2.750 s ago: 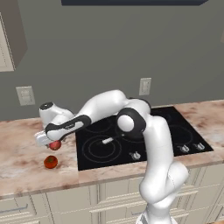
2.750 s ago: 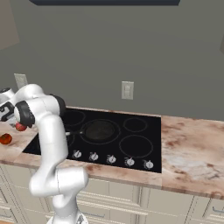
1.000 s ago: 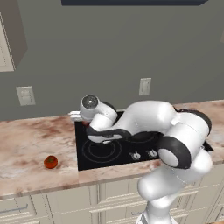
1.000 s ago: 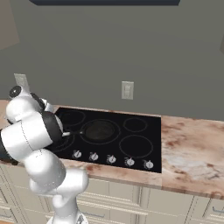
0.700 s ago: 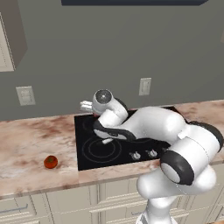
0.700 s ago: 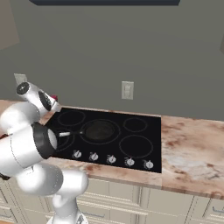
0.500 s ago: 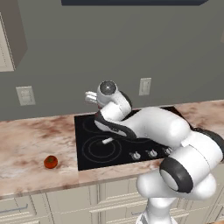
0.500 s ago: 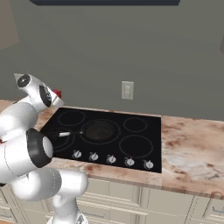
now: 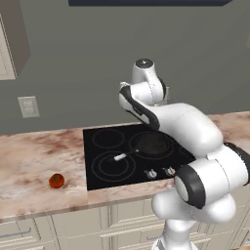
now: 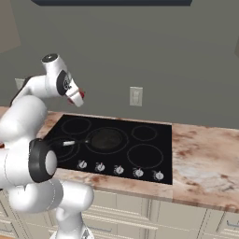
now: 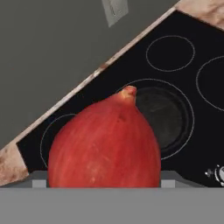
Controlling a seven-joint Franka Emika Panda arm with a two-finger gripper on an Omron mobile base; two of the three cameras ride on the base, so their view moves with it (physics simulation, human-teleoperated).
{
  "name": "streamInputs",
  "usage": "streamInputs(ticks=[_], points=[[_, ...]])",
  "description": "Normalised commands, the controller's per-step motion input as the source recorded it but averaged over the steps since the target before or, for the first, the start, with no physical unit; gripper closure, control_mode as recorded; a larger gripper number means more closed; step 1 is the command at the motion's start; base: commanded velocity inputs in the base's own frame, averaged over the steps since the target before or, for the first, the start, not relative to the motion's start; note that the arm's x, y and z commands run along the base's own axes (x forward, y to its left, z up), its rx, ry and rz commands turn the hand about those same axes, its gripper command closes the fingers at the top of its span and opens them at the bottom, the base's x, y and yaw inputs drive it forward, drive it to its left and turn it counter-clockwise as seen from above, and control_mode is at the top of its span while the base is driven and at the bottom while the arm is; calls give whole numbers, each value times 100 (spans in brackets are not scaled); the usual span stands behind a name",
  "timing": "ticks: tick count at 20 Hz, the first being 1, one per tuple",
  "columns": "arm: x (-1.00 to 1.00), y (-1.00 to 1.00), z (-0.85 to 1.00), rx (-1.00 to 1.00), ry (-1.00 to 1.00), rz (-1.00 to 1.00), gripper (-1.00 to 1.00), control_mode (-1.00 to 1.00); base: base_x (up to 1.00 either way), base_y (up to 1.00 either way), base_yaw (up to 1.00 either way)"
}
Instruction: Place the pan on the center burner on the stove. Then place the tomato and the onion in the pan and turn on the center burner.
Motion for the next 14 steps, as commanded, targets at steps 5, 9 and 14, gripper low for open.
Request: streamInputs(ticks=[5,9,14], points=[[-14,-76,-1,2,22,0,100,-100,0,0,0],[-34,-61,-22,0,3,0,100,-100,0,0,0],[-36,-44,-41,0,0,6,100,-100,0,0,0]])
